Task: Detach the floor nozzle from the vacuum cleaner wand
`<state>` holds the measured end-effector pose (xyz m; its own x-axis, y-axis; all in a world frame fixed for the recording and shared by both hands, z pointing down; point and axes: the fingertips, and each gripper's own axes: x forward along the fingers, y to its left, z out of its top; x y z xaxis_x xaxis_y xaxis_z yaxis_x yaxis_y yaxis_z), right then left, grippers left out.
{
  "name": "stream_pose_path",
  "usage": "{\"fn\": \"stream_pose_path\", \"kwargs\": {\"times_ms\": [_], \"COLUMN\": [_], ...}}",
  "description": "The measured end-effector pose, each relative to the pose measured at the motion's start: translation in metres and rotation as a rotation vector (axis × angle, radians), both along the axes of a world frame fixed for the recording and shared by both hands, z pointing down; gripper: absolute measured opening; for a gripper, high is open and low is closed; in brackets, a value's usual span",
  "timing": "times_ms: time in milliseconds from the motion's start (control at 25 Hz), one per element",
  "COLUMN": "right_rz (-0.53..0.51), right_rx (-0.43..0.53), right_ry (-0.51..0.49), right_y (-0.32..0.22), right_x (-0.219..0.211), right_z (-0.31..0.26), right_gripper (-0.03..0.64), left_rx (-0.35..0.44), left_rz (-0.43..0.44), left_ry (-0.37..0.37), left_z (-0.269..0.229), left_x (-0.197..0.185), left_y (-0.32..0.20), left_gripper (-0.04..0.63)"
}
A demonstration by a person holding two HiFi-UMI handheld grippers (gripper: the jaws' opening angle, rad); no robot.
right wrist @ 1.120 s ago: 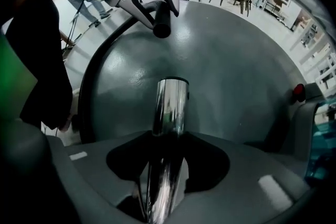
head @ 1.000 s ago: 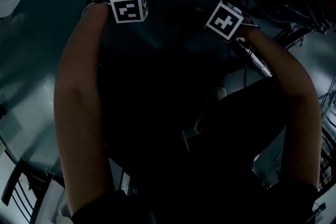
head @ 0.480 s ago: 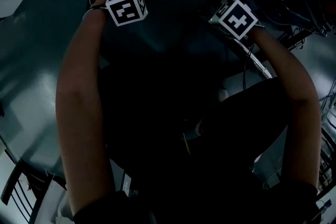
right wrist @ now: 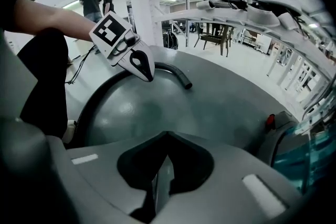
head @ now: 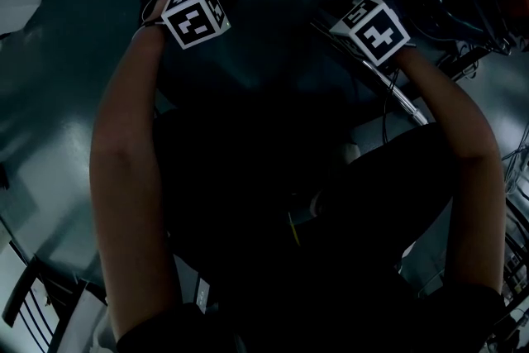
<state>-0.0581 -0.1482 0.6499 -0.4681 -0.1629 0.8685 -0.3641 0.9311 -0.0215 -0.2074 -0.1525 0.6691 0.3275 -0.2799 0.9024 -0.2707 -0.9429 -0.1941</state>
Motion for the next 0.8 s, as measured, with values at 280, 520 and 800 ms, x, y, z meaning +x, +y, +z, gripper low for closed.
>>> {"fn": "stream_pose_path", "kwargs": {"times_ms": [280, 520, 800], "right_rz": [0.005, 0.050, 0.029], "right_rx": [0.049, 0.050, 0.067], "right_ry": [-0.007, -0.037, -0.010], "right_y": [-0.002, -0.009, -0.009], "right_x": [-0.005, -0.008, -0.004], "right_z": [-0.004, -0.009, -0.007], "right_gripper": [-0.003, -0.003, -0.005], "left_rx": [0.011, -0.009, -0.014], "left_rz": [-0.089, -0.171, -0.075], "left_ry": [0.099, 0.183, 0.108], "left_z": [-0.010, -0.018, -0.009], "left_x": [0.009, 0.017, 0.021], "left_y": [-0.006, -0.013, -0.001], "left_gripper": [0.011, 0.011, 0.011]}}
